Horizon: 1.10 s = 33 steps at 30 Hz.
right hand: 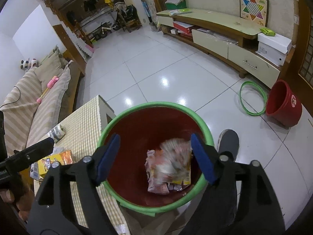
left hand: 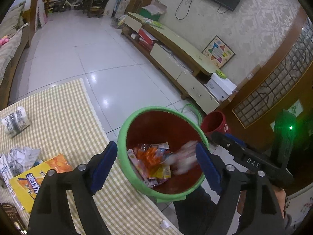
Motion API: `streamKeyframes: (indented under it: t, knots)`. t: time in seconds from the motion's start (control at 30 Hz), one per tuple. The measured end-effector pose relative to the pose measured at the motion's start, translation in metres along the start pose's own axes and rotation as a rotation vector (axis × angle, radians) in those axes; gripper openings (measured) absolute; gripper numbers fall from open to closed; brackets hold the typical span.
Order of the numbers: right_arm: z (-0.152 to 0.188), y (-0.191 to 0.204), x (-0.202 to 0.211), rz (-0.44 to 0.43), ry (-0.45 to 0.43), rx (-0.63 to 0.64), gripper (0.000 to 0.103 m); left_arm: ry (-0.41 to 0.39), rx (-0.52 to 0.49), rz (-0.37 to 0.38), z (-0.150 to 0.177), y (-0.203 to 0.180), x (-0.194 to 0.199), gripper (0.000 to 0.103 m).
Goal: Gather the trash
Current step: 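Move both open tools back over the table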
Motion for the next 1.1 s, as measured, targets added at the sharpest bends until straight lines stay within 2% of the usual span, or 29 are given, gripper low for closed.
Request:
streamKeyframes:
  t: [0.1,0.27,0.33,0.8,1.1]
  knots:
    - [0.000,0.007,0.004,-0.004,-0.010,0.018,0.078,-0.015,0.006,-0.002,0.001,0.005,0.010,0.085]
    - [0.004,0.021,0.014,0.005,-0.042,0.053,0.094,-0.043,0.020,-0.041,0.005,0.018,0.033,0.094]
    - [0.007,0.032,0.017,0.011,-0.051,0.076,0.097,-0.053,0.029,-0.064,0.008,0.027,0.043,0.095]
    - [0.073,0.134,0.009,-0.059,0.010,0.221,0.098,-0.107,0.160,-0.186,0.061,0.114,0.131,0.095]
    - [0.130,0.193,-0.008,-0.083,0.063,0.372,0.098,-0.124,0.282,-0.305,0.126,0.195,0.197,0.095]
Point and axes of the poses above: each gripper's, at about its wrist camera, not at the fingertips, and x roughly against the way its jaws point, y to its left, z to its underside, the point moved 7 cm from there along -x, roughly the way its jaws point, and after that the axes turned 12 degrees about -x, right-handed, at the moved point
